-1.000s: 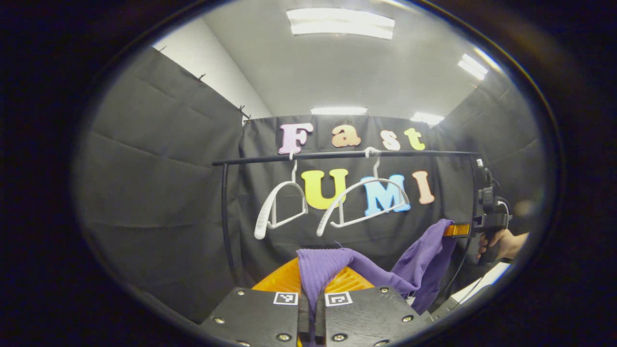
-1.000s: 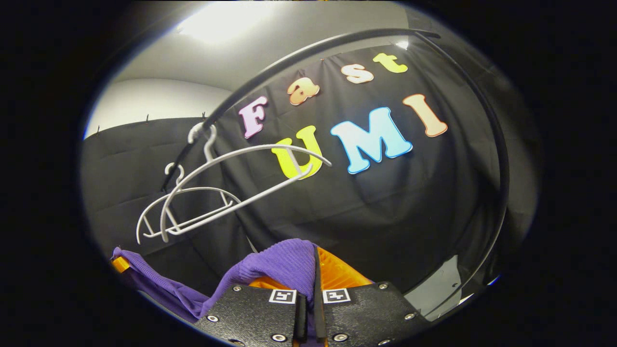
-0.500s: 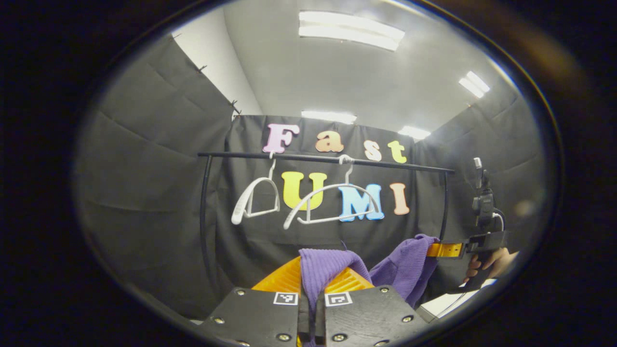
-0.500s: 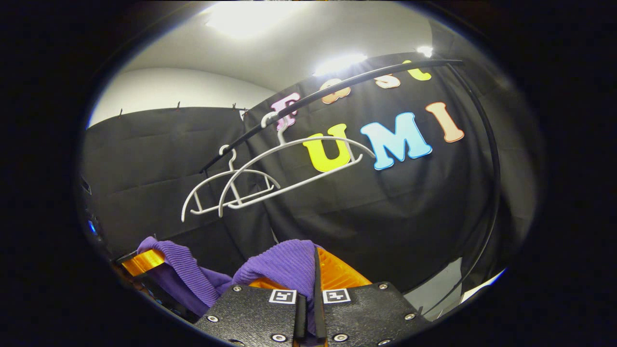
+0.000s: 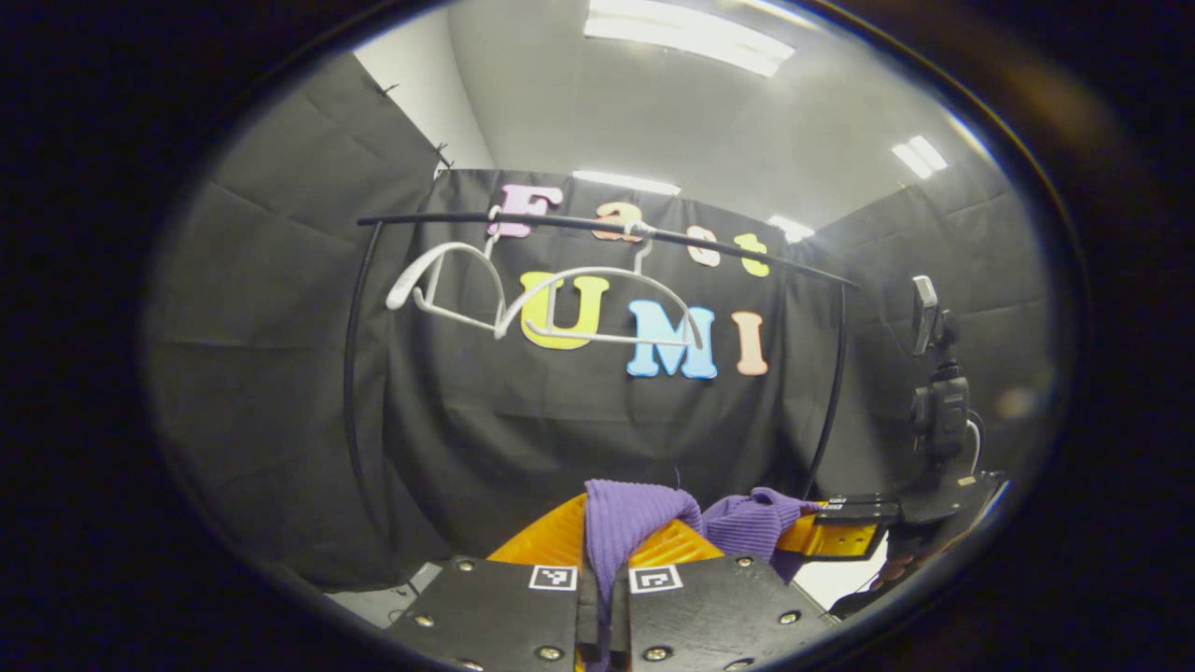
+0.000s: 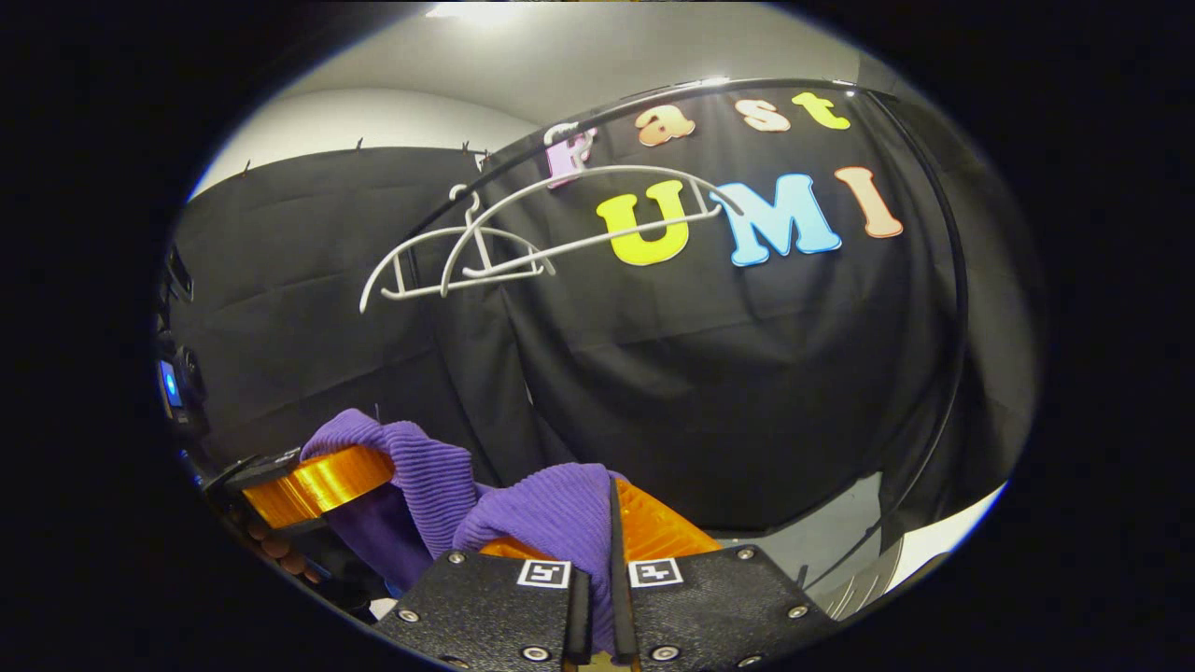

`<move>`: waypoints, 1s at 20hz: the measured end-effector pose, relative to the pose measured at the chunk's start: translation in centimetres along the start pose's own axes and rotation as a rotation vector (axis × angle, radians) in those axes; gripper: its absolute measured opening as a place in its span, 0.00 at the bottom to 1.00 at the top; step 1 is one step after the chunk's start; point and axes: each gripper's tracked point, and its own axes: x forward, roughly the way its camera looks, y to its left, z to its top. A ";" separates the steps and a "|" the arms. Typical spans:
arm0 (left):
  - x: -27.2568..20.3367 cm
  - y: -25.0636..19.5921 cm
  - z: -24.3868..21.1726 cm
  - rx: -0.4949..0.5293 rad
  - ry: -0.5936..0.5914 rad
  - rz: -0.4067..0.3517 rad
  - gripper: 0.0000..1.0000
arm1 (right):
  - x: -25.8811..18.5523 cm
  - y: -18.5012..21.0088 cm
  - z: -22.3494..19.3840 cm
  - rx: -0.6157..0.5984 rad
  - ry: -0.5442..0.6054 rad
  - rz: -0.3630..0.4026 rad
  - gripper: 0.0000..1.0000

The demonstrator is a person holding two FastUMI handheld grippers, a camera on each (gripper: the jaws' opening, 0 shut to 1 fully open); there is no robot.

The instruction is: Grasp the clothes on the hanger with both hands and then place them into the laundry hamper below.

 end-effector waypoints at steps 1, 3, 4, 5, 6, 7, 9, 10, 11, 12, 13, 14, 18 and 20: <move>0.2 0.0 -1.6 0.010 0.026 0.008 0.05 | 0.2 -0.2 -1.4 -0.017 0.026 -0.011 0.09; 0.6 0.1 -4.8 0.015 0.083 0.022 0.01 | 0.6 -0.6 -4.1 -0.055 0.070 -0.028 0.10; 0.5 0.2 -6.4 0.012 0.111 0.034 0.10 | 0.8 -0.6 -5.6 -0.068 0.095 -0.030 0.07; 0.5 0.2 -8.0 0.007 0.139 0.044 0.10 | 1.0 -0.8 -7.0 -0.073 0.122 -0.030 0.11; 0.6 0.4 -9.7 0.003 0.171 0.052 0.05 | 1.1 -0.8 -8.7 -0.076 0.152 -0.029 0.11; 0.5 0.7 -11.4 -0.001 0.206 0.064 0.05 | 1.1 -0.9 -10.2 -0.081 0.185 -0.032 0.11; 0.0 1.4 -14.6 -0.012 0.279 0.090 0.05 | 1.0 -1.7 -12.7 -0.096 0.240 -0.049 0.11; -0.2 1.9 -16.2 -0.014 0.312 0.101 0.10 | 0.9 -2.2 -13.7 -0.108 0.264 -0.063 0.11; -0.5 2.3 -17.7 -0.011 0.341 0.119 0.05 | 0.8 -2.6 -14.5 -0.120 0.280 -0.075 0.11; -0.6 2.6 -18.8 -0.008 0.365 0.128 0.05 | 0.8 -2.9 -15.3 -0.135 0.297 -0.085 0.11; -0.9 2.8 -20.1 0.002 0.402 0.137 0.05 | 0.8 -3.2 -16.2 -0.155 0.323 -0.093 0.12; -1.2 3.0 -21.0 0.012 0.431 0.144 0.05 | 0.7 -3.3 -17.1 -0.175 0.350 -0.101 0.12; -2.6 4.1 -25.2 0.042 0.539 0.182 0.05 | -0.4 -3.9 -20.7 -0.226 0.433 -0.117 0.16; -3.6 4.6 -26.8 0.049 0.576 0.193 0.06 | -1.2 -3.8 -22.2 -0.233 0.475 -0.118 0.18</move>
